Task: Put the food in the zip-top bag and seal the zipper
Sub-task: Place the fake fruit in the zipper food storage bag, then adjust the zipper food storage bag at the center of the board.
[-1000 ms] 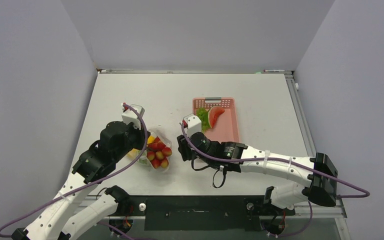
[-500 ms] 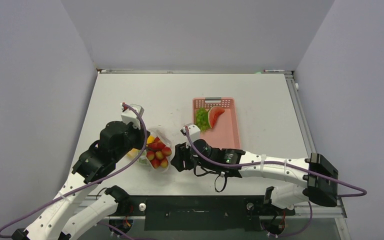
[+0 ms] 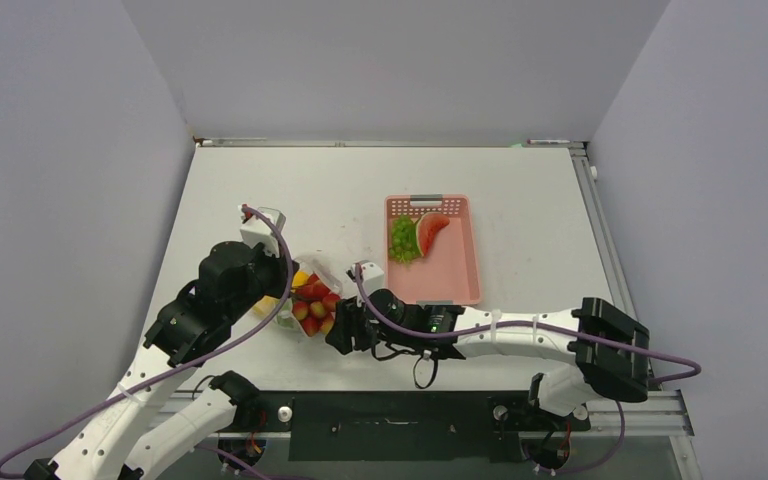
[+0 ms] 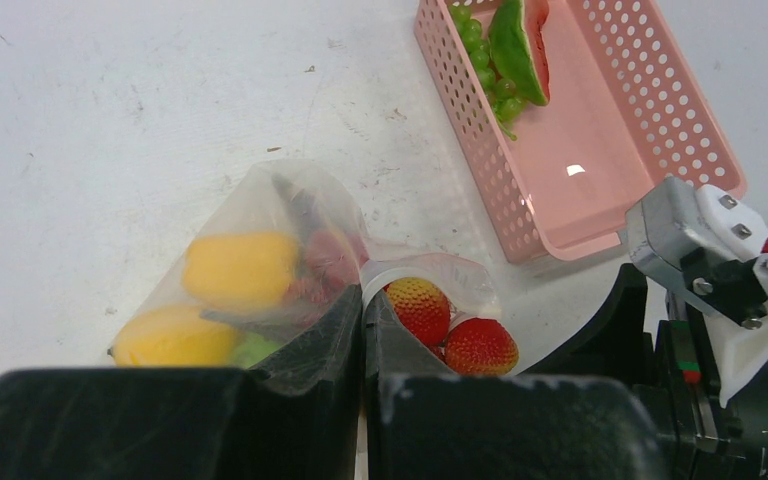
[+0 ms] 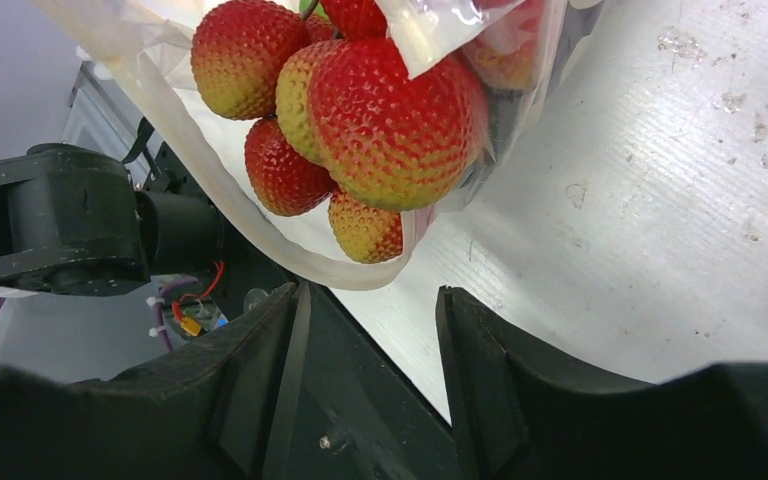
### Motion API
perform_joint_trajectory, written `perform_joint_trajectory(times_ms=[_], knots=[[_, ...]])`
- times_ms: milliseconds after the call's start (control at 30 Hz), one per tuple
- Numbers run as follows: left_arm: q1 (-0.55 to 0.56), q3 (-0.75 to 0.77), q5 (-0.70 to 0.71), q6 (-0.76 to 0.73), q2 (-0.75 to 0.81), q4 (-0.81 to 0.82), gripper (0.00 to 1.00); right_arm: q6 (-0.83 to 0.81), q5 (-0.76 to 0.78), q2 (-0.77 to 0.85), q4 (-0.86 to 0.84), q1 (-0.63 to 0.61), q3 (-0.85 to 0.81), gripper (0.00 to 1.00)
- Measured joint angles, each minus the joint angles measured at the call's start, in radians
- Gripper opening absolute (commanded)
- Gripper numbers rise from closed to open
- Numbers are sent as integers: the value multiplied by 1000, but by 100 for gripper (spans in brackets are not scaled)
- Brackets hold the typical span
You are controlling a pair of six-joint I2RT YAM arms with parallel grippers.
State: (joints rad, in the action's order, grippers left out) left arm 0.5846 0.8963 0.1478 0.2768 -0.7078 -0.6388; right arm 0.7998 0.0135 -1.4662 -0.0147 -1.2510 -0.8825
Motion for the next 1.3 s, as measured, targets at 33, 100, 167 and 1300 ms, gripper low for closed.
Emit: perform_joint_trajectory(times_ms=[33, 100, 167, 1300], knots=[[-2, 0, -1, 0, 0, 0, 0, 5, -3, -6, -5, 0, 0, 50], [-4, 0, -3, 0, 0, 0, 0, 13, -3, -19, -16, -1, 1, 50], [-5, 0, -4, 0, 0, 0, 0, 21, -3, -26, -23, -1, 3, 49], [-11, -5, -21, 0, -1, 0, 0, 208, 193, -216, -192, 2, -15, 5]])
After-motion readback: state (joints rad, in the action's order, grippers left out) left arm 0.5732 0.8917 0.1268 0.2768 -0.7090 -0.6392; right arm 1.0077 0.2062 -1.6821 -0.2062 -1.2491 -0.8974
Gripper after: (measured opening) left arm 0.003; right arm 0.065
